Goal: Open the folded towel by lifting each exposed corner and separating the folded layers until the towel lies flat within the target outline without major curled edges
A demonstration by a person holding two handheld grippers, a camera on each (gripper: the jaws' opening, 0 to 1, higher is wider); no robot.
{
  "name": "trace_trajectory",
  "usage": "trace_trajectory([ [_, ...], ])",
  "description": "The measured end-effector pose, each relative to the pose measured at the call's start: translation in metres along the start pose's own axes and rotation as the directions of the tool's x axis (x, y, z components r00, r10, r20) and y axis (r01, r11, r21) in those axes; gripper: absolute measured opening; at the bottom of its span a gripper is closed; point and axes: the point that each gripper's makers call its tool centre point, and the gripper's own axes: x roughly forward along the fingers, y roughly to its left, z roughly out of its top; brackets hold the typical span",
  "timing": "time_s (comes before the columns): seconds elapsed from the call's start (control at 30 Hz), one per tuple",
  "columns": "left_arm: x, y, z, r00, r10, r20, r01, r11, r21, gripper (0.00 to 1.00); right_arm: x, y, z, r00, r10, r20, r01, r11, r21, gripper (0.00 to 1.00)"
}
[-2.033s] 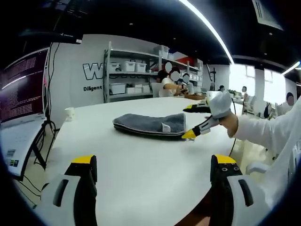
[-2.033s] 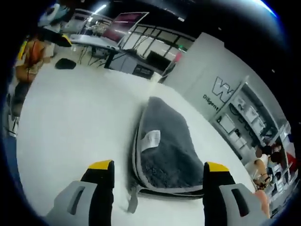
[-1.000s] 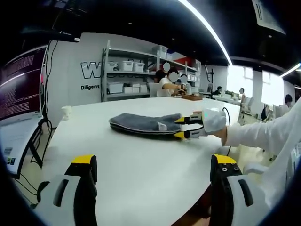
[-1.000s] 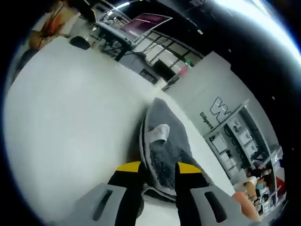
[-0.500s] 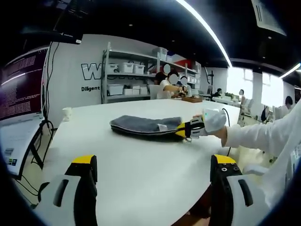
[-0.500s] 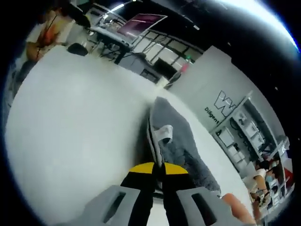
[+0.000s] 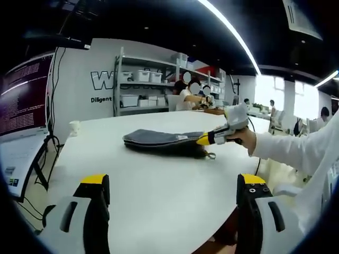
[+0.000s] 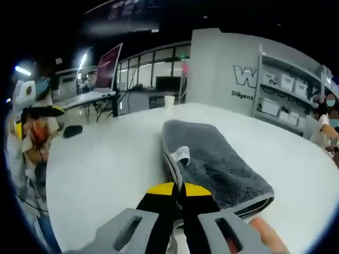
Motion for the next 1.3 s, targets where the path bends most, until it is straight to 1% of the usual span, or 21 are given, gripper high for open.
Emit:
trace_trajectory([
  [0.07, 0.0, -0.002, 0.0, 1.0, -0.008, 0.0, 0.008, 1.0, -0.002, 0.99, 0.001, -0.006, 0.002, 1.0, 0.015, 0.0, -0.015, 0.998, 0.065, 0.0],
  [0.3, 0.0, -0.002, 0.0, 1.0, -0.012, 0.001, 0.012, 1.0, -0.005, 0.99, 0.003, -0.017, 0.013, 0.998, 0.059, 0.028, -0.063, 0.985, 0.16, 0.0],
  [0.33, -0.001, -0.001, 0.0, 1.0, -0.011, 0.002, 0.011, 1.0, -0.006, 0.99, 0.003, -0.02, 0.015, 0.998, 0.063, 0.03, -0.068, 0.976, 0.205, 0.0],
  [0.4, -0.002, 0.001, 0.001, 1.0, -0.007, 0.004, 0.007, 1.0, -0.005, 0.99, 0.003, -0.024, 0.02, 0.996, 0.069, 0.048, -0.079, 0.964, 0.256, 0.0],
  [0.5, -0.003, 0.002, 0.001, 1.0, -0.004, 0.007, 0.004, 1.0, -0.009, 0.99, 0.003, -0.034, 0.024, 0.996, 0.058, 0.061, -0.074, 0.95, 0.303, 0.0],
  [0.6, -0.003, 0.002, 0.001, 1.0, -0.005, 0.007, 0.005, 1.0, -0.008, 0.98, 0.003, -0.043, 0.028, 0.996, 0.048, 0.078, -0.071, 0.943, 0.324, 0.0],
  [0.67, -0.004, 0.001, 0.002, 1.0, -0.008, 0.009, 0.008, 1.0, -0.008, 0.98, 0.003, -0.049, 0.03, 0.995, 0.041, 0.092, -0.071, 0.931, 0.357, 0.0],
  [0.8, -0.004, 0.002, 0.002, 1.0, -0.008, 0.01, 0.008, 1.0, -0.008, 0.98, 0.005, -0.058, 0.034, 0.995, 0.019, 0.1, -0.057, 0.92, 0.389, 0.0],
  [0.9, -0.004, 0.002, 0.001, 1.0, -0.008, 0.009, 0.008, 1.0, -0.01, 0.98, 0.006, -0.068, 0.042, 0.994, 0.0, 0.113, -0.046, 0.911, 0.41, 0.0],
  [1.1, -0.005, 0.003, 0.002, 1.0, -0.007, 0.01, 0.007, 1.0, -0.012, 0.98, 0.007, -0.088, 0.053, 0.992, -0.044, 0.119, -0.01, 0.91, 0.415, 0.0],
  [1.3, -0.005, 0.004, 0.001, 1.0, -0.006, 0.009, 0.006, 1.0, -0.014, 0.98, 0.004, -0.107, 0.054, 0.99, -0.091, 0.111, 0.037, 0.908, 0.417, 0.0],
])
